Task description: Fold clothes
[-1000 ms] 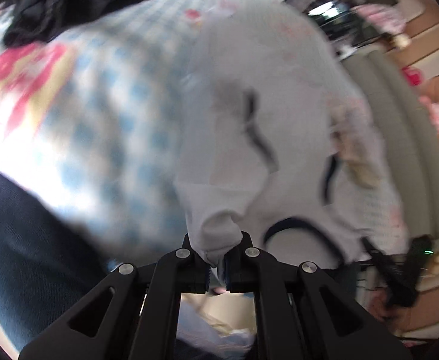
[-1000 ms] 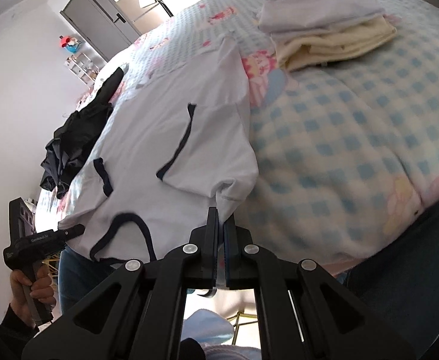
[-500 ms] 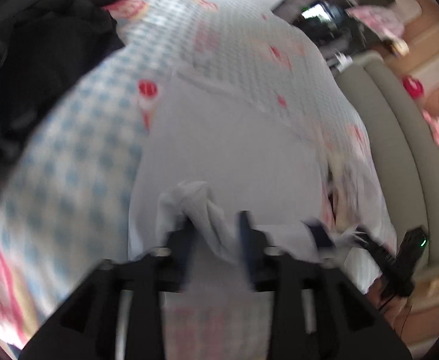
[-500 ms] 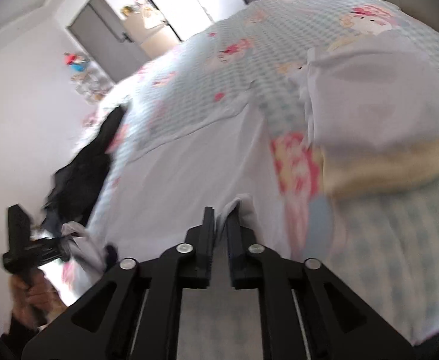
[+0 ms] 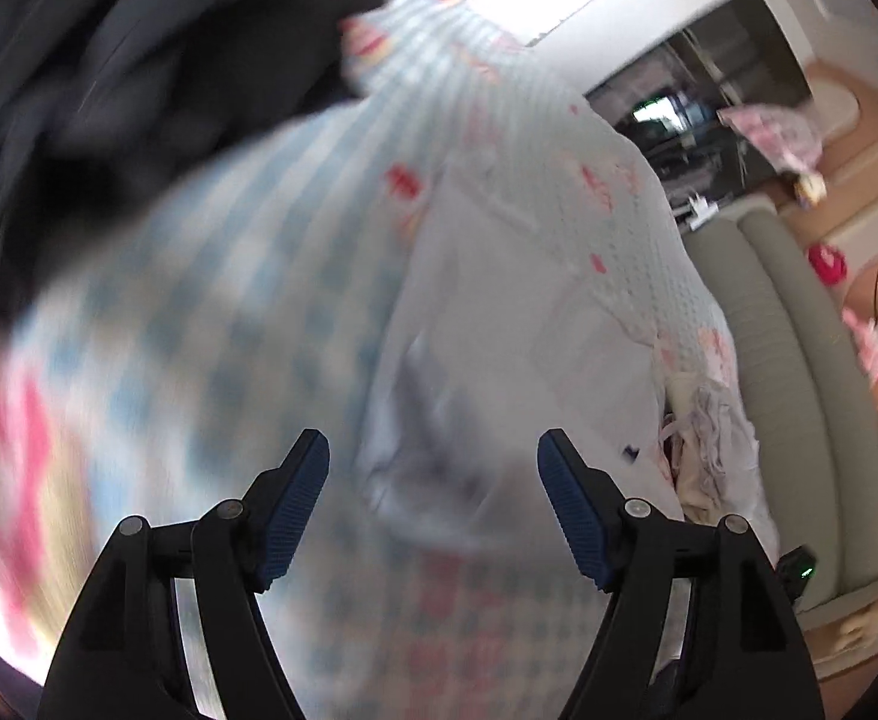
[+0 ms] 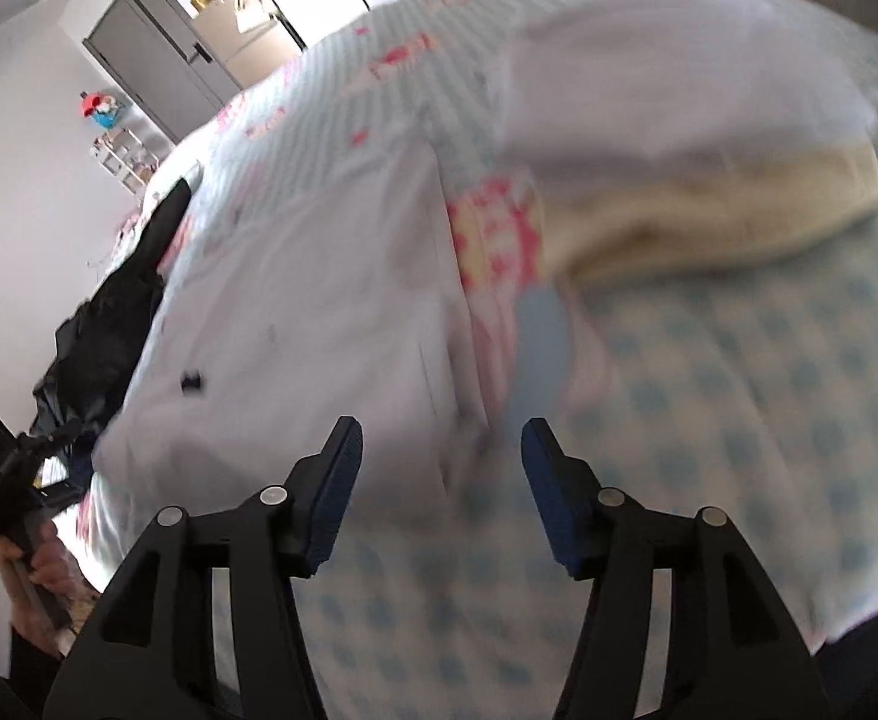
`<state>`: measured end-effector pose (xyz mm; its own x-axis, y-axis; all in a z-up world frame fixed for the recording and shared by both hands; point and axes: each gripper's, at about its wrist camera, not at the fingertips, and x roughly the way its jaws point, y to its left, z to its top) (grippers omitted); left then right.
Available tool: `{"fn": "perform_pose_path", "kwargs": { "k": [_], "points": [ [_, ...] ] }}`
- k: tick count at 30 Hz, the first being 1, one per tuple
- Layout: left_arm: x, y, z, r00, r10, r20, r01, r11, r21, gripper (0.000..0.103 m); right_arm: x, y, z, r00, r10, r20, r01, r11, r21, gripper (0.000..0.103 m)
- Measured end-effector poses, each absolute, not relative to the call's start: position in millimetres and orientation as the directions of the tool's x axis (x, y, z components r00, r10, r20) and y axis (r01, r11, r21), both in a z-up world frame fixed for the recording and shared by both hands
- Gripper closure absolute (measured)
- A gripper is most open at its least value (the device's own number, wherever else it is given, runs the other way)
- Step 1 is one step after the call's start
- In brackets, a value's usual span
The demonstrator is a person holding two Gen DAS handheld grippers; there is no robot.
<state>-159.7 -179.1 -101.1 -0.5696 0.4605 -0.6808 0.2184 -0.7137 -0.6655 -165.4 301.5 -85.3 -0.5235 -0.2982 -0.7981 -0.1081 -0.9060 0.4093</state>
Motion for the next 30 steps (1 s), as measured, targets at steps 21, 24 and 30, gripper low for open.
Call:
{"fn": "perform_pose_path", "kwargs": {
  "k": [21,24,30],
  "points": [
    [-197,-123,-92,-0.535,0.445,-0.718,0.085,-0.817,-0.570,0.073,-205,263,-108,-0.557,-0.310,-0.771,-0.059,-0.911,0.409,0.086],
    [-183,-120,-71,-0.550,0.446,-0.706,0.040,-0.830,-0.556,0.076,-186,262,-89,-0.582,-0.287,-0.761,-0.049,-0.922,0.385,0.091],
    [-130,-127,-60,-0.507,0.501,-0.702,0.015,-0.809,-0.588,0.076,-129,273,-57,-0.586,-0.335,-0.738,-0.016,-0.905,0.424,0.091]
  ]
}}
